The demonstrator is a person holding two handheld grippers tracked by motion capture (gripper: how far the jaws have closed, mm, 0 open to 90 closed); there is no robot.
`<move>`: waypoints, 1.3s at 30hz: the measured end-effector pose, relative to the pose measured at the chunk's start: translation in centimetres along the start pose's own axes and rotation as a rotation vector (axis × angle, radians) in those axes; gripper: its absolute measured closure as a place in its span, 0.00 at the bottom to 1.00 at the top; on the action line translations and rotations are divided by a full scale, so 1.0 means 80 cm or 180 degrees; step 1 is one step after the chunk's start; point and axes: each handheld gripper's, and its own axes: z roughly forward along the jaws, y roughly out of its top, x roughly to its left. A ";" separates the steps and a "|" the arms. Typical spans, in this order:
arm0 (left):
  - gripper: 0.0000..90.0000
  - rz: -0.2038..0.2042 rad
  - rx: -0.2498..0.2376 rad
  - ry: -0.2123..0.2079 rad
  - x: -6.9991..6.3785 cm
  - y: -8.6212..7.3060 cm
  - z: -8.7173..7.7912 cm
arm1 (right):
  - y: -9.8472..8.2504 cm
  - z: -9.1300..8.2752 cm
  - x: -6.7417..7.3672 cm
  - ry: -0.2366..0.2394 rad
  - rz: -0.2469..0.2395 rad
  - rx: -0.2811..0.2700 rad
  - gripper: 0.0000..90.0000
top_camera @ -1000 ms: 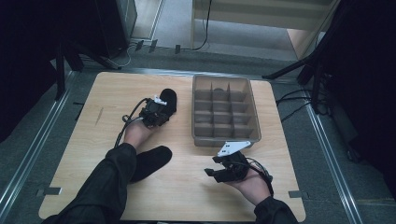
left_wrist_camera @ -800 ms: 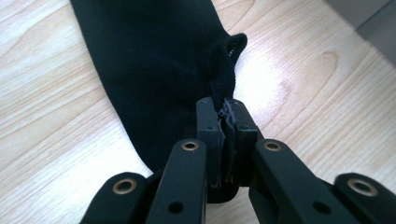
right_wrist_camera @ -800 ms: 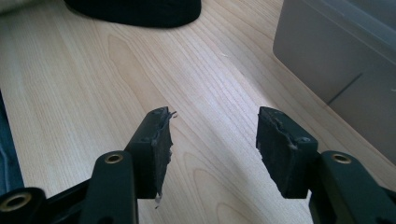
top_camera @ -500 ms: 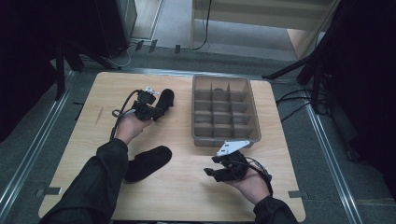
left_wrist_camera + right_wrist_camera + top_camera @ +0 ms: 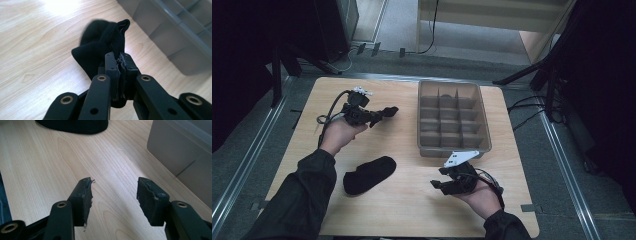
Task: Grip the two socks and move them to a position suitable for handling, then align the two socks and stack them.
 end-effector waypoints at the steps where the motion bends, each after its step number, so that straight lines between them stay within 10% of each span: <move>1: 0.95 0.0000 -0.0014 -0.0025 -0.002 0.001 -0.006 | 0.001 0.000 0.000 -0.0001 0.0001 -0.0003 0.51; 23: 0.94 0.0057 -0.0034 -0.0358 -0.067 -0.053 -0.096 | 0.003 0.004 0.002 0.0010 -0.0065 0.0038 0.51; 39: 0.93 -0.0460 0.0098 -0.0366 -0.019 -0.118 -0.072 | 0.004 0.006 0.004 0.0015 -0.0085 0.0060 0.51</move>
